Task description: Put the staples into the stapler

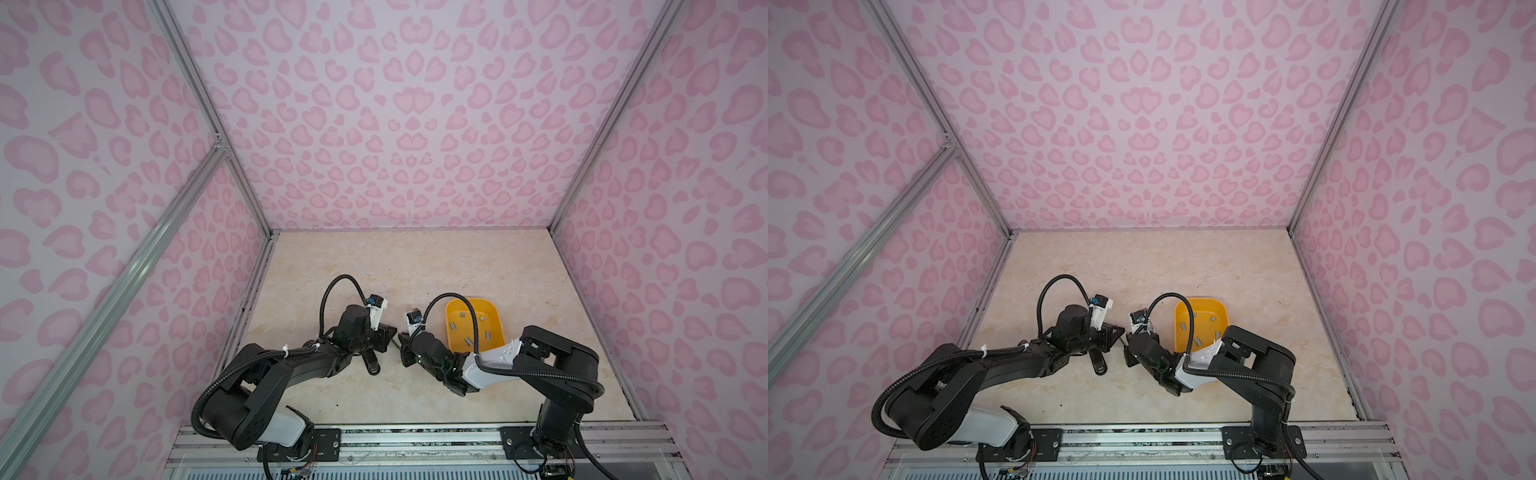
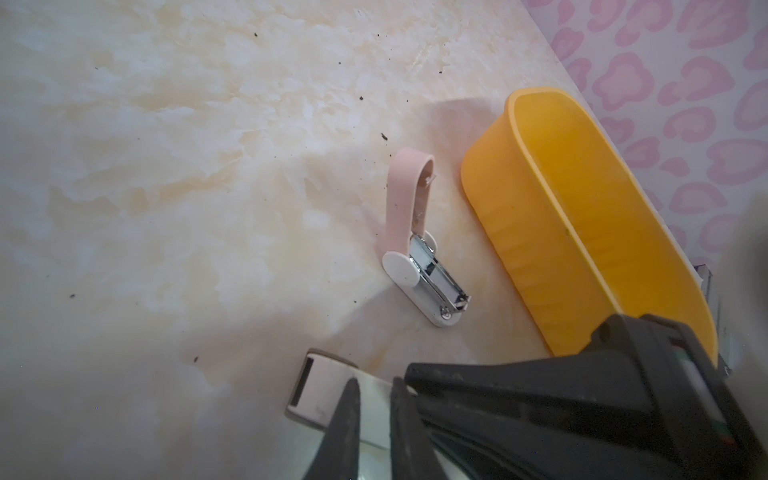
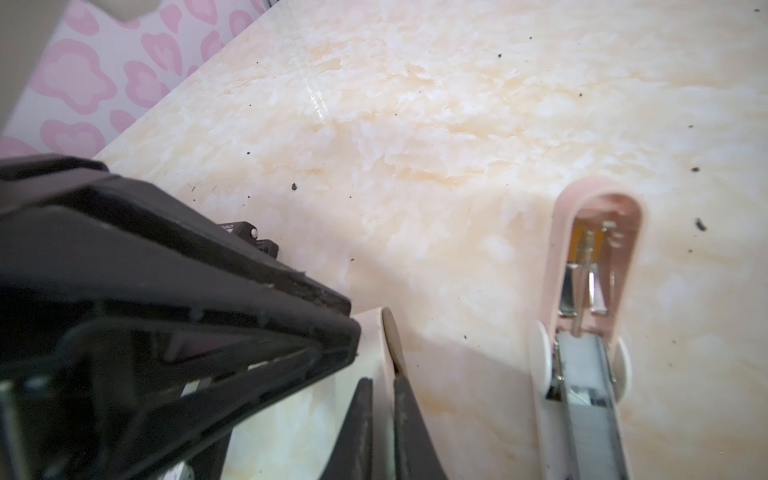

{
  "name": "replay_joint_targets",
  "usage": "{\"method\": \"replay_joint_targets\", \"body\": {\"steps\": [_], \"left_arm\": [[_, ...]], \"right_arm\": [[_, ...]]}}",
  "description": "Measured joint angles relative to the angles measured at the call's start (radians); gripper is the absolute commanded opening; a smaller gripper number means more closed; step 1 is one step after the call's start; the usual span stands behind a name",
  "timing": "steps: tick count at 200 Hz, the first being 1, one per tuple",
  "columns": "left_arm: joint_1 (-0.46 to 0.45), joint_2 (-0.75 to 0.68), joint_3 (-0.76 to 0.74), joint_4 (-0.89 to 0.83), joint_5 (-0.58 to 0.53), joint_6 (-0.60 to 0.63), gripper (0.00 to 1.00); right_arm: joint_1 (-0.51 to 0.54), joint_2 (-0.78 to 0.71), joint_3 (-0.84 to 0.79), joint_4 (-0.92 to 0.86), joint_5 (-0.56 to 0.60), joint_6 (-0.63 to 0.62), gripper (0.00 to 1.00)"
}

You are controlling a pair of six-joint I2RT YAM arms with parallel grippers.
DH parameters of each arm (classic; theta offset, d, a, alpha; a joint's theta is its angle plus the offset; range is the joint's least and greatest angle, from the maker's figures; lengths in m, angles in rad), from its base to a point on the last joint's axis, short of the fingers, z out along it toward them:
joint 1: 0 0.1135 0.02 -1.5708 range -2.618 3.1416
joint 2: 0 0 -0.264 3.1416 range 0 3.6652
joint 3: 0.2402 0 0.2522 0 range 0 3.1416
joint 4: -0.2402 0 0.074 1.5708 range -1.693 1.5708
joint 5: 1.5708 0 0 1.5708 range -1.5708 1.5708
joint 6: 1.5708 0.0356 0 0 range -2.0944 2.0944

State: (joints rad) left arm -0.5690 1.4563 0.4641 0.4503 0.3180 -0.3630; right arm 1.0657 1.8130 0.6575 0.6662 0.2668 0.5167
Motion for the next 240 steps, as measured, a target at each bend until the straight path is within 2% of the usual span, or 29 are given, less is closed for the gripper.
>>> {"method": "replay_joint_targets", "body": {"steps": [38,112,131,147,168,187,195,211,240], "left_arm": [[0.0,0.0,0.0,0.0,-0.003,0.0,0.17],[-0.002,0.06,0.02,0.019,0.0,0.008,0.17],[-0.002,0.06,0.021,0.018,0.001,0.008,0.17],[-0.002,0.056,0.021,0.016,0.0,0.008,0.18],[-0.002,0.023,0.015,0.008,-0.008,0.007,0.24],[-0.002,-0.032,0.001,0.001,-0.035,0.005,0.35],[-0.002,-0.058,-0.006,-0.005,-0.043,0.001,0.43],[-0.002,-0.129,-0.019,-0.029,-0.078,-0.004,0.53],[-0.002,-0.29,-0.05,-0.084,-0.147,-0.03,0.62]], "right_arm": [[0.002,0.018,0.013,0.008,0.018,0.014,0.11],[0.011,0.079,-0.077,0.236,0.047,0.075,0.12],[0.012,0.071,-0.068,0.222,0.047,0.074,0.15],[0.013,0.053,-0.04,0.149,0.043,0.07,0.22],[0.012,0.007,-0.002,0.017,0.035,0.06,0.28],[0.008,-0.046,0.032,-0.118,0.024,0.047,0.36],[0.008,-0.069,0.044,-0.167,0.024,0.042,0.41],[0.008,-0.105,0.053,-0.226,0.024,0.037,0.51],[0.016,-0.128,0.04,-0.278,0.016,0.036,0.64]]}}
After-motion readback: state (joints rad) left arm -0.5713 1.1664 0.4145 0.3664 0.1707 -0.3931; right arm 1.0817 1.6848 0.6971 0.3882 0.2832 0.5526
